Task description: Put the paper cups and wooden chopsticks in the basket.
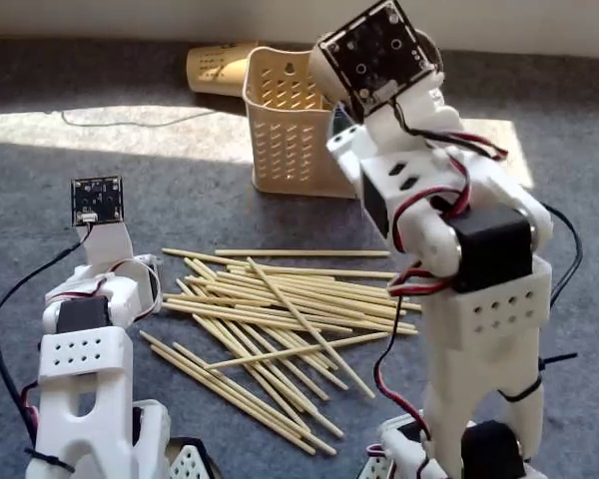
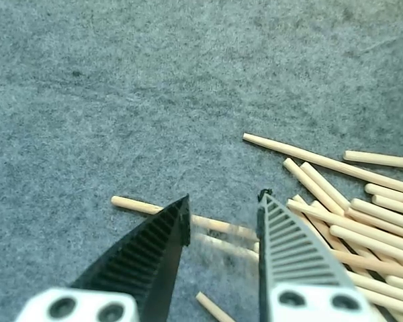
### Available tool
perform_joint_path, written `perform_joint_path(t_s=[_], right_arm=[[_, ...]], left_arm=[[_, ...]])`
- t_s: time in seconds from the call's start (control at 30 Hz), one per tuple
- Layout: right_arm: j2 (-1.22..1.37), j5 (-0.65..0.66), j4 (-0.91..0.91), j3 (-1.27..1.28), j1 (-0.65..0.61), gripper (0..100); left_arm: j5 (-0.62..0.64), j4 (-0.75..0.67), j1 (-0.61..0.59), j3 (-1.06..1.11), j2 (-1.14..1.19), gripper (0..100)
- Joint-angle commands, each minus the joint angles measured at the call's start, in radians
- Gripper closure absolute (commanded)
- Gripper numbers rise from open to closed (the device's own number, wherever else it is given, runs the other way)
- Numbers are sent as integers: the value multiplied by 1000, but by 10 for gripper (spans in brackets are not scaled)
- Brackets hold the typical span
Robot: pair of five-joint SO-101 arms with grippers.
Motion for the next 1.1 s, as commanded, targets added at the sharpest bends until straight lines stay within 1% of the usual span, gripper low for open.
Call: perform_joint_path(t_s=[0.0,0.1,0.27,0.5,0.57,0.67,0.73,0.93,1.0,1.07], right_arm=[[108,29,4,-147,33,993],[209,55,4,-208,58,993],[331,57,13,-269,113,993],[371,55,15,-271,119,981],[372,49,15,-271,119,926],[375,48,4,-271,113,806],[377,48,-1,-271,93,759],[378,46,-140,-266,70,758],[367,44,-142,-268,68,758],[366,-12,-91,-275,67,758]], left_arm=[[-11,-18,-10,-8,-22,835],[-11,-18,-12,-8,-22,835],[-11,-18,-13,-8,-22,835],[-11,-18,-13,-8,-22,835],[-11,-18,-13,-8,-22,835],[-11,-18,-12,-8,-22,835],[-11,-18,-13,-8,-22,835],[-11,-18,-13,-8,-22,835],[-11,-18,-13,-8,-22,835],[-11,-18,-13,-8,-22,835]])
